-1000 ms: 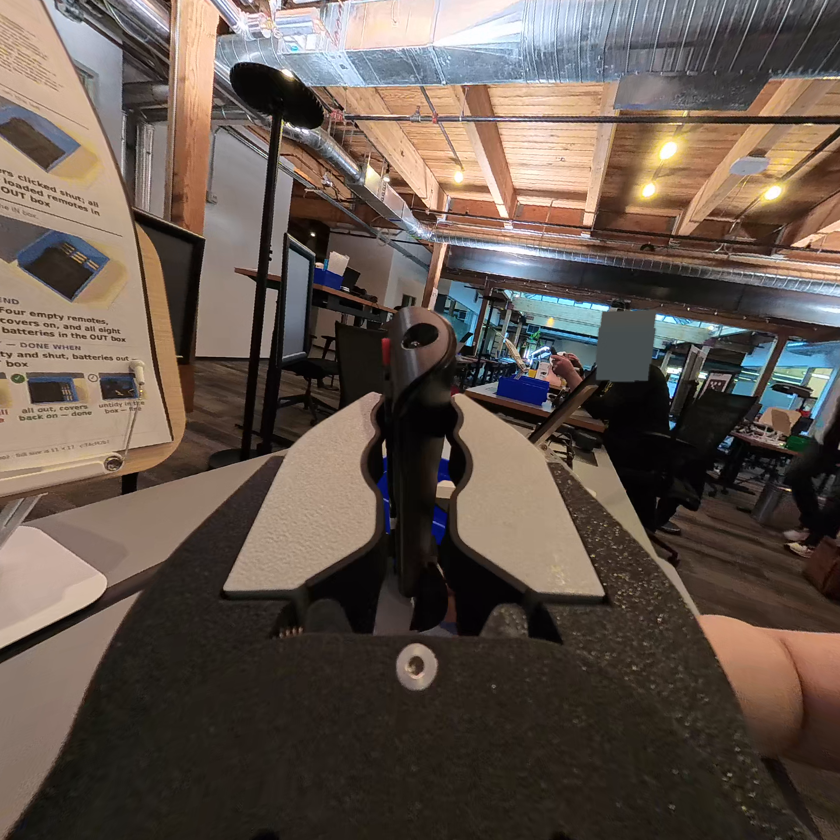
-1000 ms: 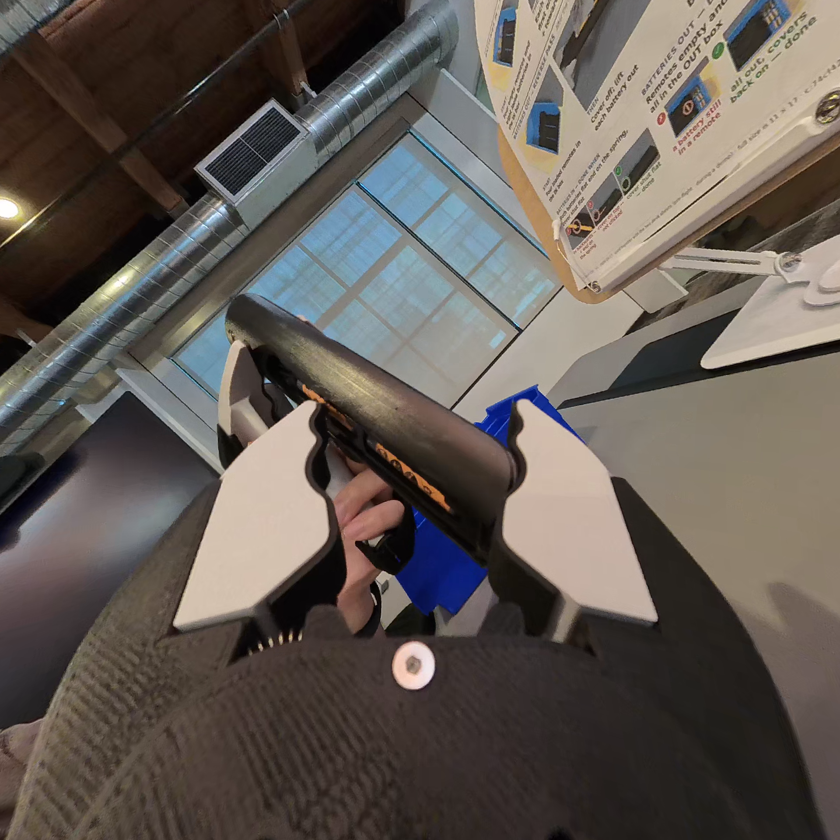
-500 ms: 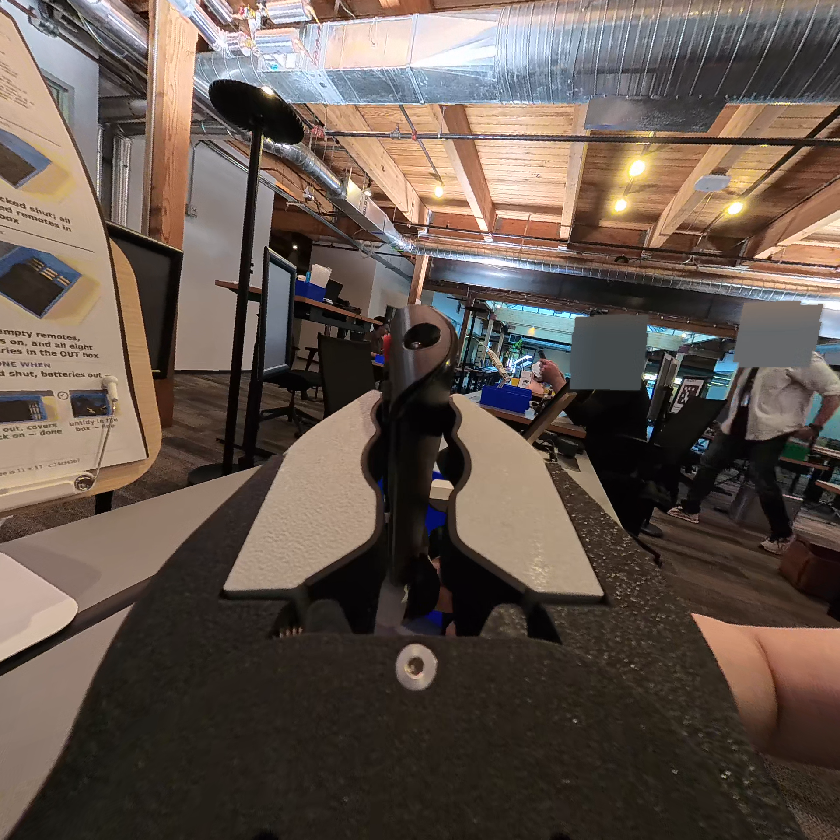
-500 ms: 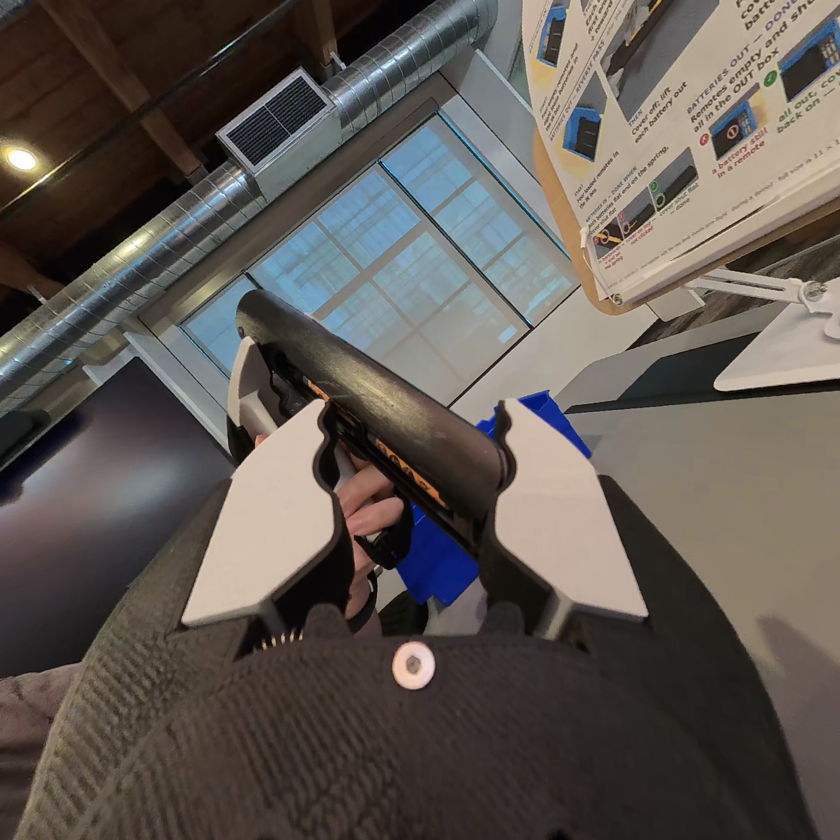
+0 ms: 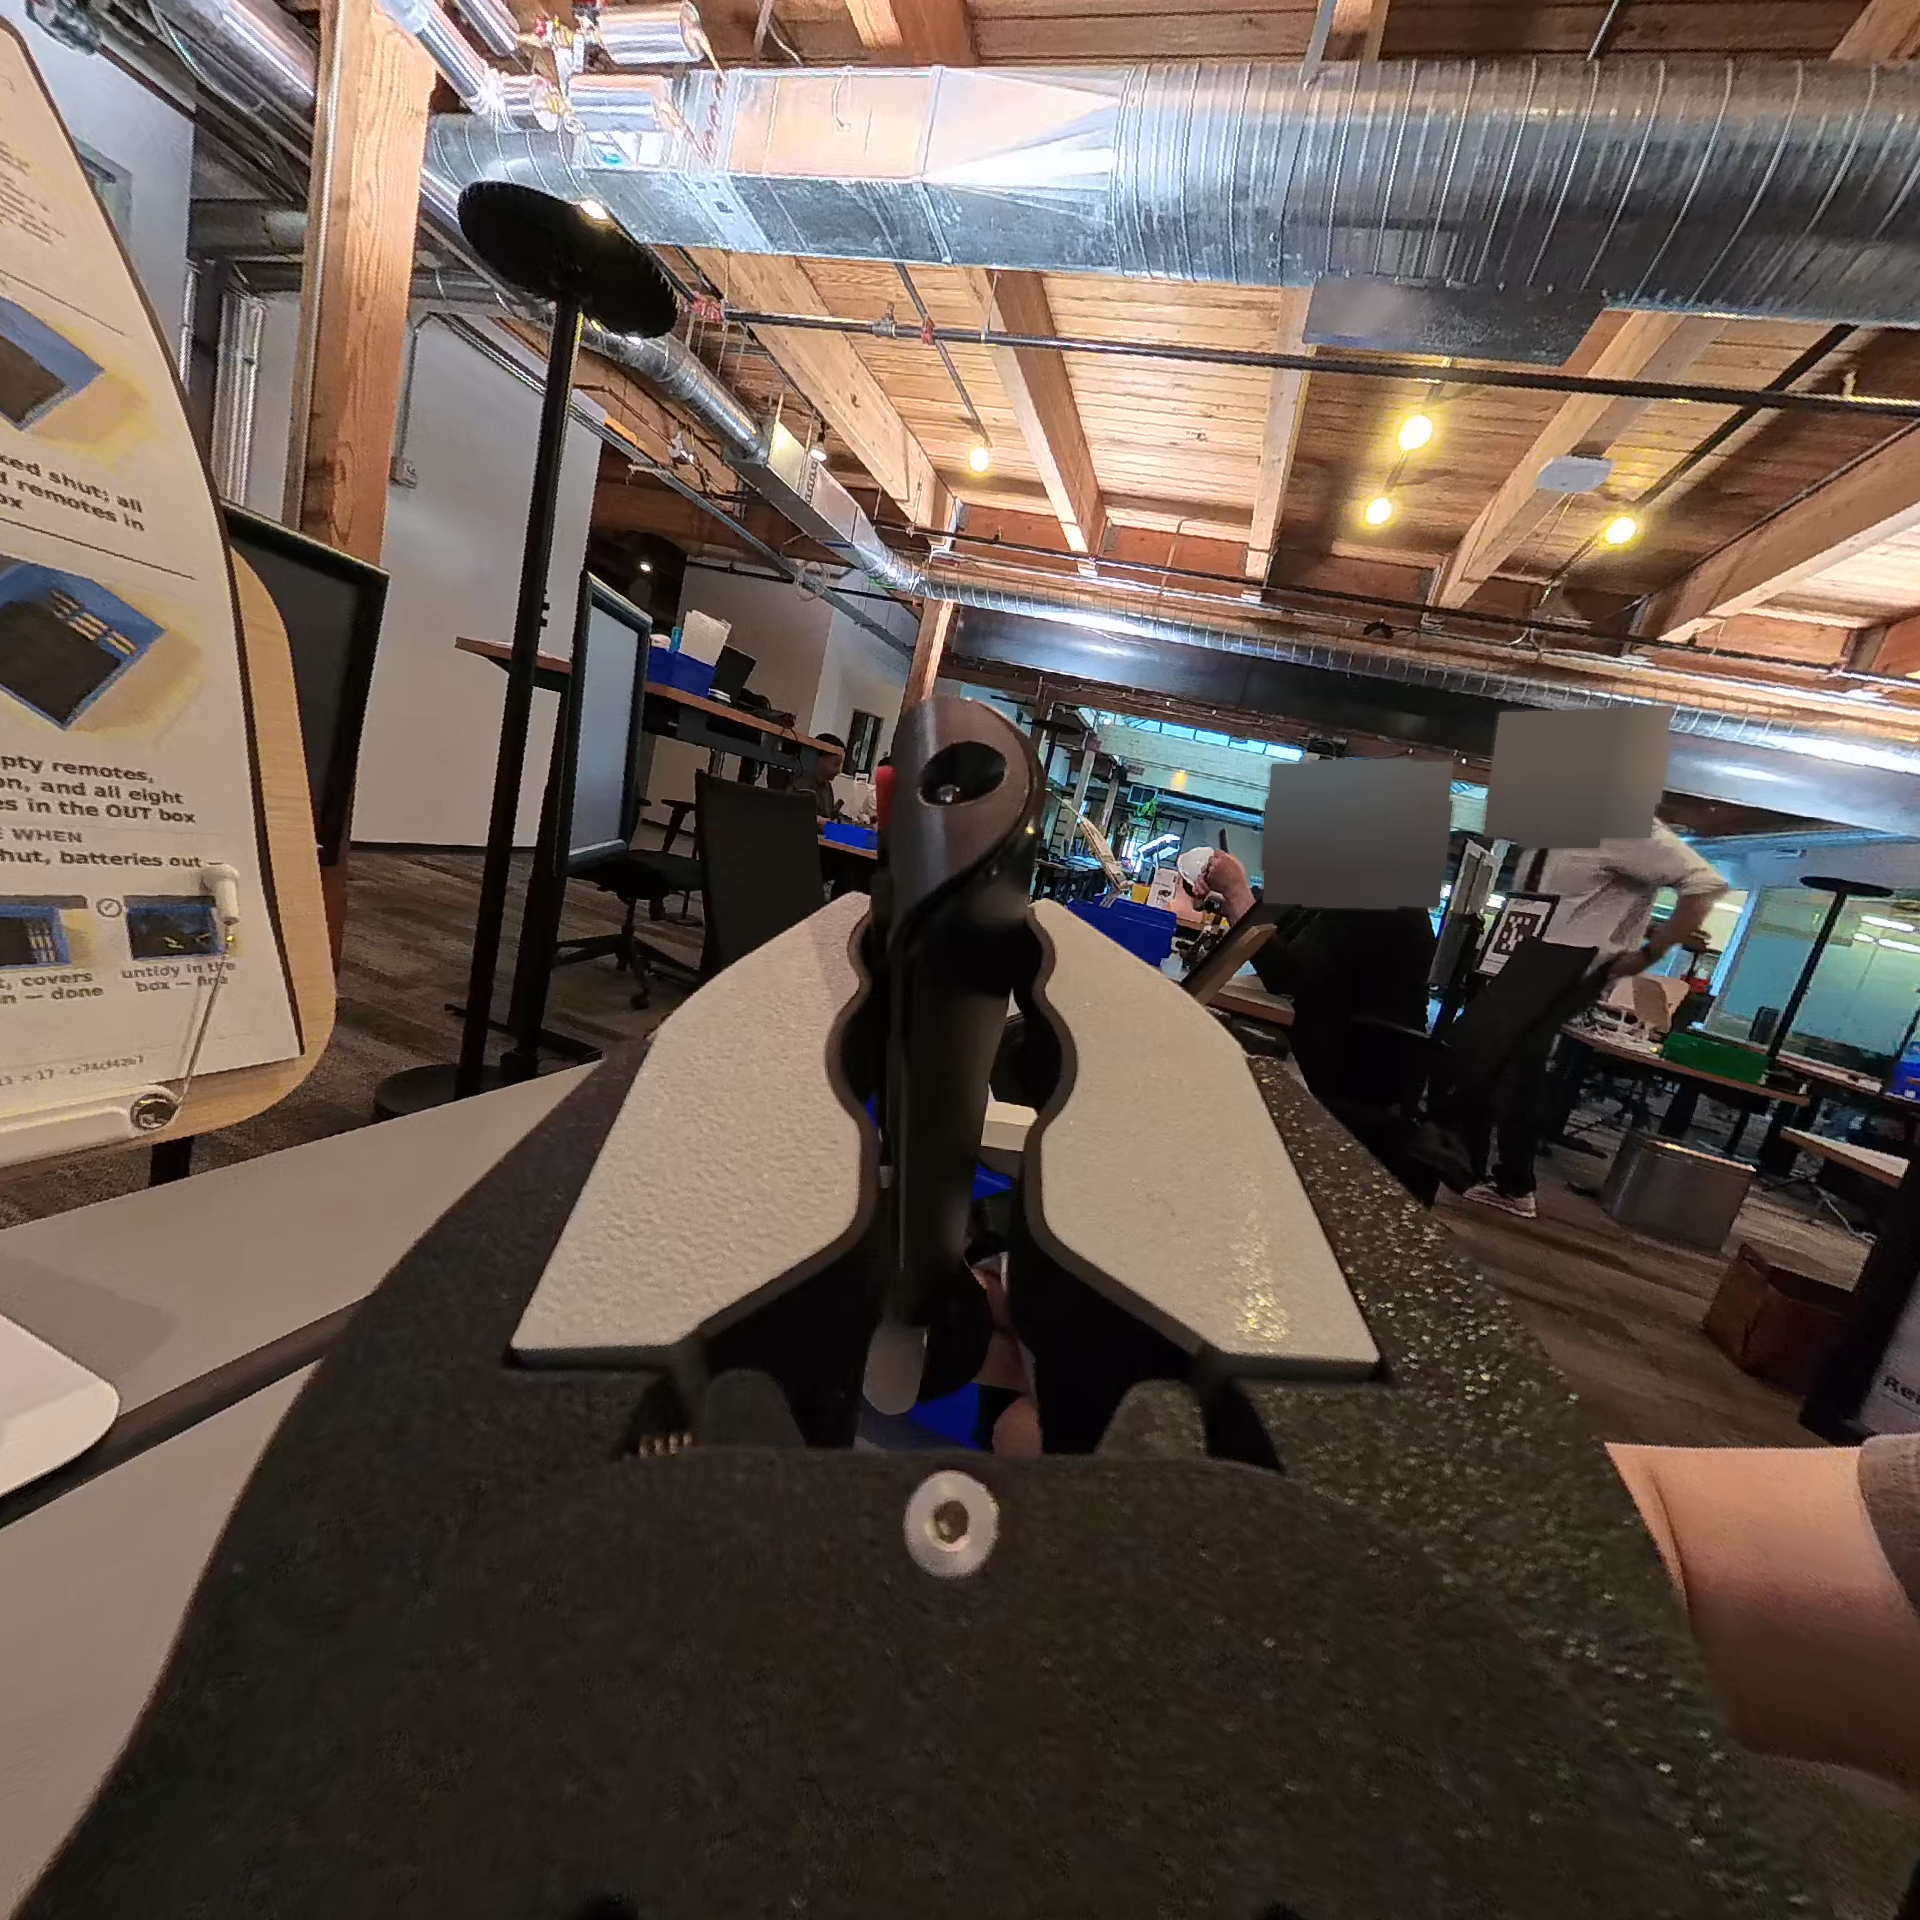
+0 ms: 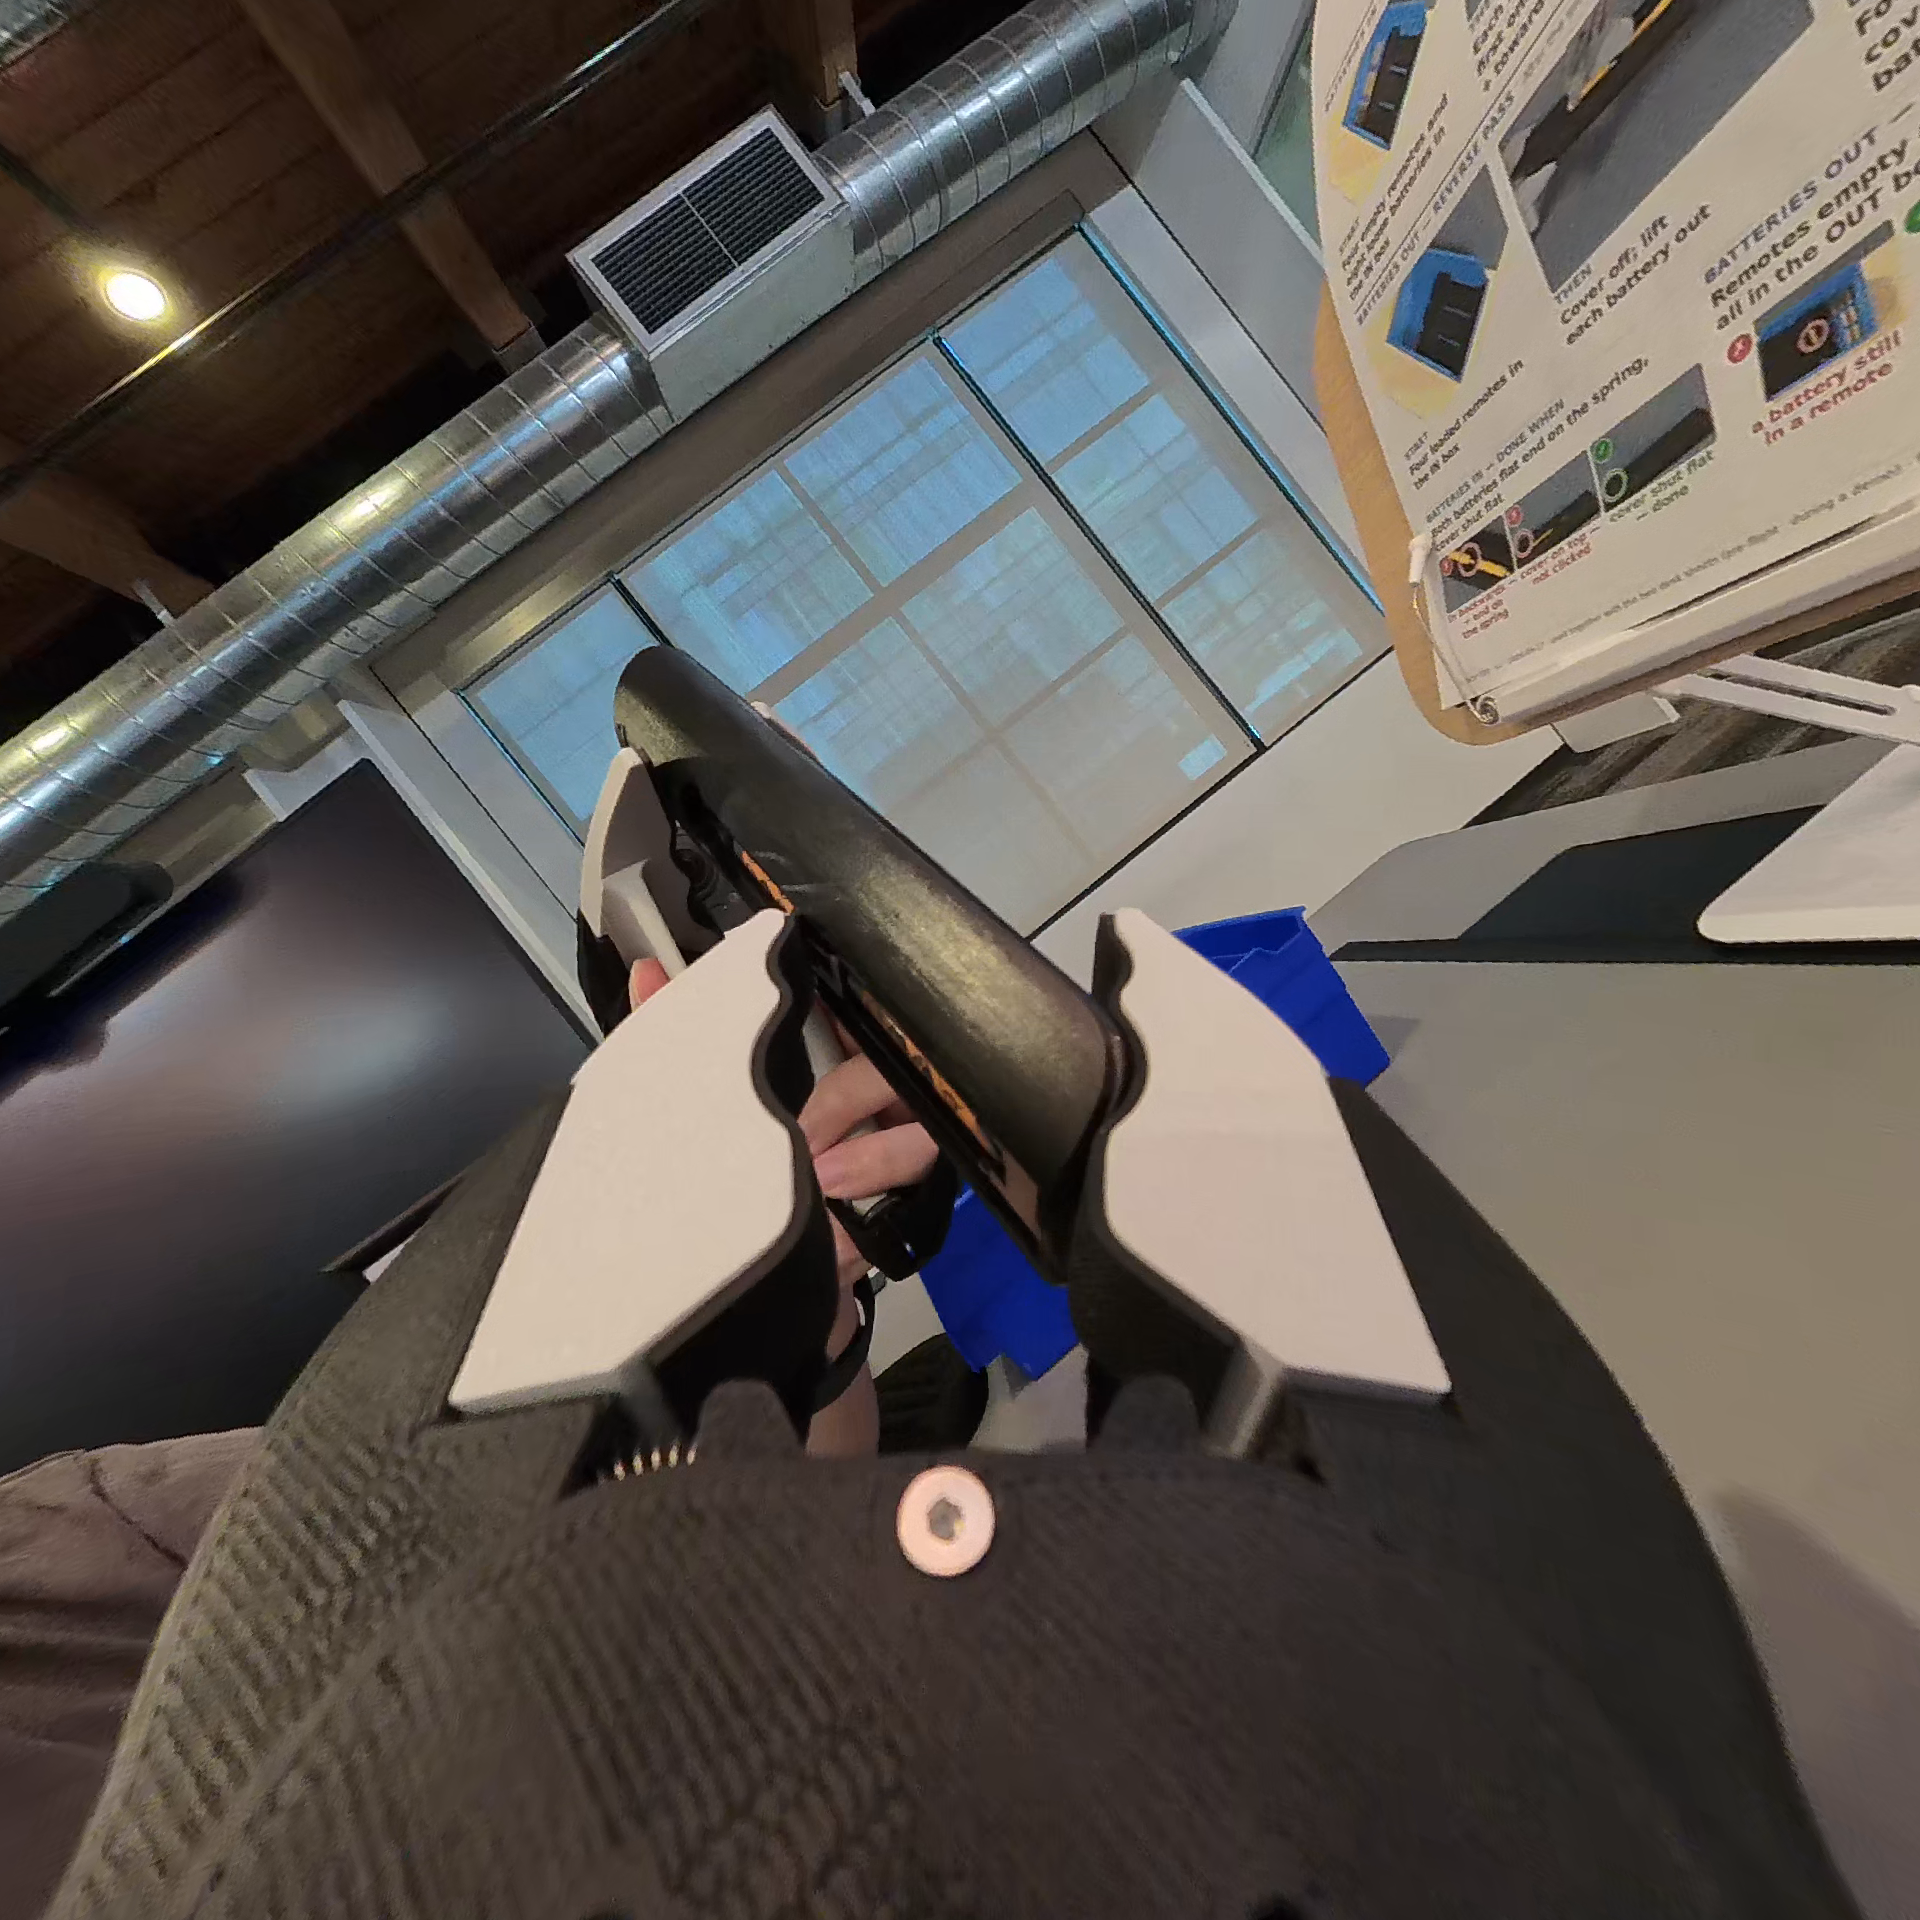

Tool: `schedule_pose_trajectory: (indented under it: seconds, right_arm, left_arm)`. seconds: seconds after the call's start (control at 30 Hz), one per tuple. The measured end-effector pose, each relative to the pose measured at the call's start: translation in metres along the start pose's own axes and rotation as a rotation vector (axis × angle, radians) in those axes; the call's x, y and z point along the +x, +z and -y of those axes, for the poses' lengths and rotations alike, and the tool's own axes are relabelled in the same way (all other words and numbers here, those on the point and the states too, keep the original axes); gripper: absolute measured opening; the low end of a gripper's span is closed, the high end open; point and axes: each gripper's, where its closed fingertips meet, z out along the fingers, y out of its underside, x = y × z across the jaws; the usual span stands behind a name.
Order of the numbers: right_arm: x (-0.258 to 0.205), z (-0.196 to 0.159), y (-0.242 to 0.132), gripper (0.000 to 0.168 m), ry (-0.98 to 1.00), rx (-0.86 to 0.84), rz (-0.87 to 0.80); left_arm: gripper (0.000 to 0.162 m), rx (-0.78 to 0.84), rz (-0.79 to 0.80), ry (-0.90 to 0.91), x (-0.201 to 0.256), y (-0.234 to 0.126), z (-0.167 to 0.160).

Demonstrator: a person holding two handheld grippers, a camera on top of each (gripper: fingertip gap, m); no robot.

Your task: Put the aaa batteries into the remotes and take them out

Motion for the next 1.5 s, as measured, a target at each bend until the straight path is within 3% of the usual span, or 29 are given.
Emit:
schedule_pose_trajectory:
  seconds: [1.1,1.5]
  right_arm:
    - [-0.006,0.0,0.001,0.042,-0.001,-0.031,0.121]
    - [-0.025,0.005,0.001,0.037,-0.089,-0.039,0.22]
  left_arm:
    - [0.023,-0.02,-0.008,-0.03,-0.003,-0.001,0.002]
    - [0.023,-0.006,-0.074,0.032,0.014,0.0,0.01]
